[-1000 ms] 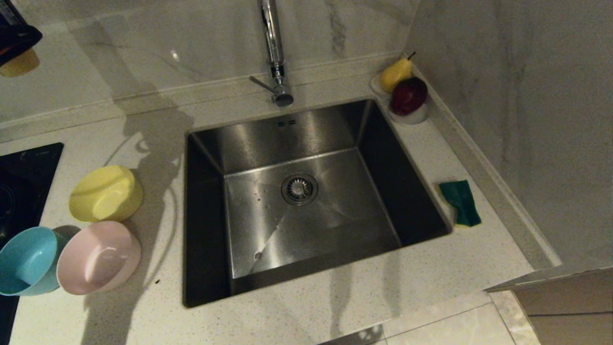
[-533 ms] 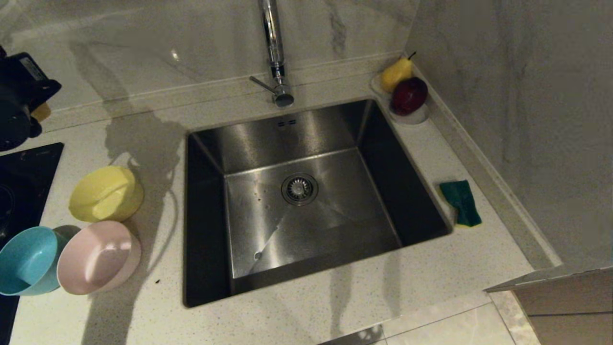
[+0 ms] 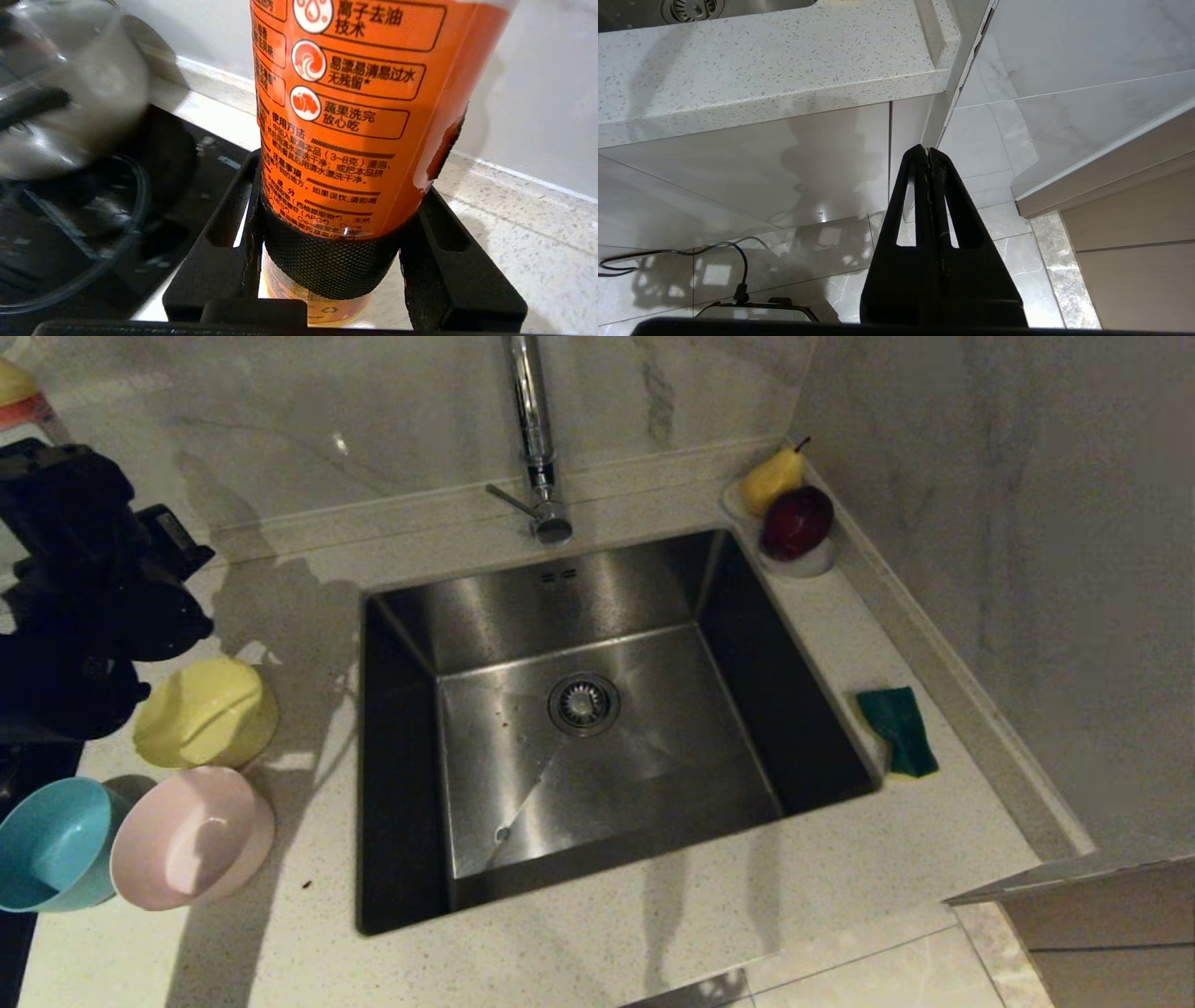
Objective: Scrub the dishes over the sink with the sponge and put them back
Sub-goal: Place the dish soap on the table
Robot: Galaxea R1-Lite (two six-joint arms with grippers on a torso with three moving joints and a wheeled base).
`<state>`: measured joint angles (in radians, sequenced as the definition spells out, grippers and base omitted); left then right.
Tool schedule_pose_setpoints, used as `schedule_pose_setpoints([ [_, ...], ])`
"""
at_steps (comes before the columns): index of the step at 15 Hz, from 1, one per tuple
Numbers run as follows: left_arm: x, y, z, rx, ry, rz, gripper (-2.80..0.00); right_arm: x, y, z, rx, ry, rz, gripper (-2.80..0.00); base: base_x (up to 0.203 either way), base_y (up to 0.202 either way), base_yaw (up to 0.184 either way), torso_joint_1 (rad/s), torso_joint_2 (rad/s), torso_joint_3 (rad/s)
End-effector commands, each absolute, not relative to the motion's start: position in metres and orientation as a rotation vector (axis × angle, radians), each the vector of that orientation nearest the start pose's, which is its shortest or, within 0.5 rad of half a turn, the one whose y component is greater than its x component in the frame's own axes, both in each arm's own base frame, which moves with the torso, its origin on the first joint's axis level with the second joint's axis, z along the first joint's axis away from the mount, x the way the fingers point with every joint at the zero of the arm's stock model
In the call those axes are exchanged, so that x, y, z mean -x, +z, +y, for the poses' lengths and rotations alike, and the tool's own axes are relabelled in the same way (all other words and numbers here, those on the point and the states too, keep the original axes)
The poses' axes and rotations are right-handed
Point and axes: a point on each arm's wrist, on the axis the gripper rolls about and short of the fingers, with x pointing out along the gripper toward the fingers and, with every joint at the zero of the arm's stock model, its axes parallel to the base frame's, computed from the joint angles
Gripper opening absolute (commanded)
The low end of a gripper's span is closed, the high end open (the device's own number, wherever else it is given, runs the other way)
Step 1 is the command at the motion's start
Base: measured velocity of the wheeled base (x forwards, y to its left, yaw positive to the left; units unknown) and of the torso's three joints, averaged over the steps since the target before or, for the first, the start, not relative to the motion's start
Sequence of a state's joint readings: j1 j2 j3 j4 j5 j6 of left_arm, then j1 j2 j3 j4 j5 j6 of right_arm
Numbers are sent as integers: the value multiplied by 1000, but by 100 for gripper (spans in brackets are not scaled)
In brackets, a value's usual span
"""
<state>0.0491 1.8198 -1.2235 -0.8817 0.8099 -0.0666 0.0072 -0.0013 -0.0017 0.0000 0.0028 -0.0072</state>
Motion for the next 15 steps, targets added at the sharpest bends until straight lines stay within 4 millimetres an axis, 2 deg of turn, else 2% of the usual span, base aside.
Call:
schedule_pose_setpoints([
  [1, -386, 258, 25, 170, 867, -271, -280, 23, 76, 0, 8, 11, -5, -280, 0, 0, 0, 0, 0, 0],
  [4, -406, 255, 17, 192, 883, -298, -280, 23, 76, 0, 8, 11, -5, -280, 0, 0, 0, 0, 0, 0],
  [7, -418, 255, 17, 203, 886, -323, -280, 23, 76, 0, 8, 11, -6, -280, 0, 0, 0, 0, 0, 0],
  [15, -429, 250, 37, 206, 928, -350, -280, 23, 76, 0, 8, 11, -5, -280, 0, 0, 0, 0, 0, 0],
])
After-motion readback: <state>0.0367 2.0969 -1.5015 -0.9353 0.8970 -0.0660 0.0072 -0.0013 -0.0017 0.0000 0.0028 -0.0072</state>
